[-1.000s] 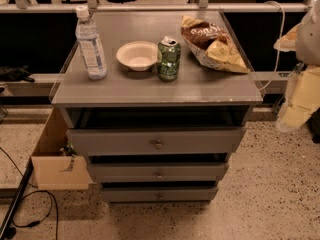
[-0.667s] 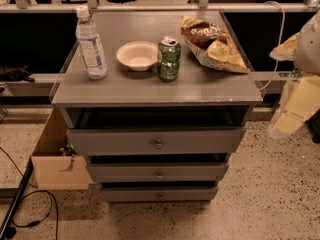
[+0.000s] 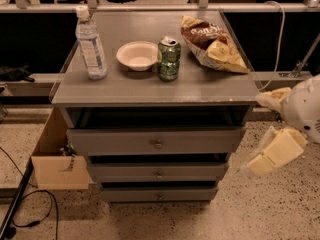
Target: Open top drawer
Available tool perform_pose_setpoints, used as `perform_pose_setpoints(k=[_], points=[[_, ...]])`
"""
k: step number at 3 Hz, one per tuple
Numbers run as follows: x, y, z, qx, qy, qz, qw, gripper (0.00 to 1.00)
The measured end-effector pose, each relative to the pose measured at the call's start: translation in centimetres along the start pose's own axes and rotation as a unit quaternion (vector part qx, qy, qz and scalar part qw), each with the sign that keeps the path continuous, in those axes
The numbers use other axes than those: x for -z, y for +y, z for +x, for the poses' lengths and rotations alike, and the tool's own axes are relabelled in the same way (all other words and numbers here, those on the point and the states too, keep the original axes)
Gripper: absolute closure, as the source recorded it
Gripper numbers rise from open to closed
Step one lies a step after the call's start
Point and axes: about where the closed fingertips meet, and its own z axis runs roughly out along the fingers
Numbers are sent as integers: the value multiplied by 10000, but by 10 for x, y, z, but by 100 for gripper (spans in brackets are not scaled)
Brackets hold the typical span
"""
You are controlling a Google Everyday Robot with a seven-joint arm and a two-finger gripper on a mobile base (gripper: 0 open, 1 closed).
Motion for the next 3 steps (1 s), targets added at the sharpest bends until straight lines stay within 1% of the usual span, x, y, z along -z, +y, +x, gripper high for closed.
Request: perform_pose_setpoints(k=[2, 3], points=[[-3, 6, -5, -62, -97, -3, 9999, 0], [-26, 13, -3, -105, -67, -14, 9999, 0]])
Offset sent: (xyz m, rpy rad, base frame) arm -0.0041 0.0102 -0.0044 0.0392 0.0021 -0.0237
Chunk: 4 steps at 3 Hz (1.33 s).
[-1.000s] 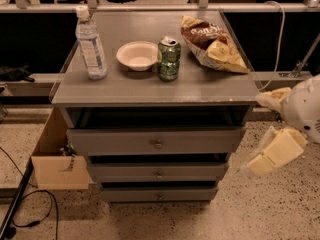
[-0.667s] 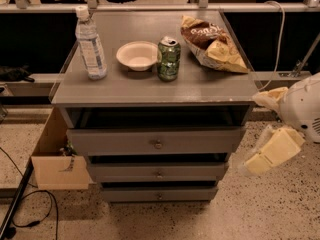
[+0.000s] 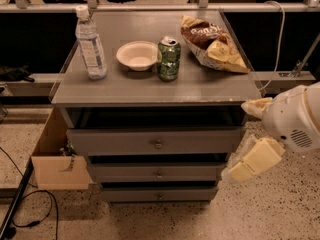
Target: Open top drawer
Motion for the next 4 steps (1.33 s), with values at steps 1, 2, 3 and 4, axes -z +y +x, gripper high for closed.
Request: perform_pose_setpoints(k=[1, 2, 3, 4], points=[[-39, -3, 12, -48, 92, -33, 9999, 0], [-76, -19, 29, -34, 197, -1, 9998, 0], [-76, -19, 29, -34, 198, -1, 9998, 0], [-92, -24, 34, -18, 300, -1, 9995, 0]])
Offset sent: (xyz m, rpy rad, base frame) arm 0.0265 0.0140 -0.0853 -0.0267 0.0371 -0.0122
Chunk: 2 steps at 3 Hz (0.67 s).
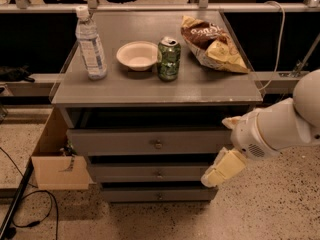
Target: Open top drawer
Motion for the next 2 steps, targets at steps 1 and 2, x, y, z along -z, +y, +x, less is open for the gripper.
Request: perform_pose_setpoints(k=[1, 2], points=[[-39, -19, 3, 216, 228, 82, 9995, 0], [-54, -19, 4, 276, 330, 21, 9991, 0]])
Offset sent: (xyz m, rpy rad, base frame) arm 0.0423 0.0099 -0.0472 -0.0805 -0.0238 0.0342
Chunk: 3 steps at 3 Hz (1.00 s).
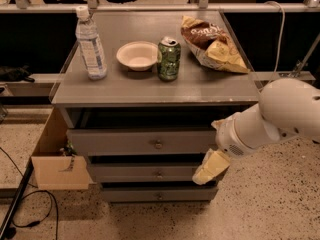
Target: Open top drawer
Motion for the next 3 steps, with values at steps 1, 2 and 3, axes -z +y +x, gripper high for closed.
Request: perform_pose_setpoints(k=[1, 2, 3], points=[[-18, -2, 1, 74, 84, -65, 9999, 0], [-42, -11, 1, 179, 180, -127, 9996, 0], [-62, -31, 11, 236, 236, -99, 9994, 0]])
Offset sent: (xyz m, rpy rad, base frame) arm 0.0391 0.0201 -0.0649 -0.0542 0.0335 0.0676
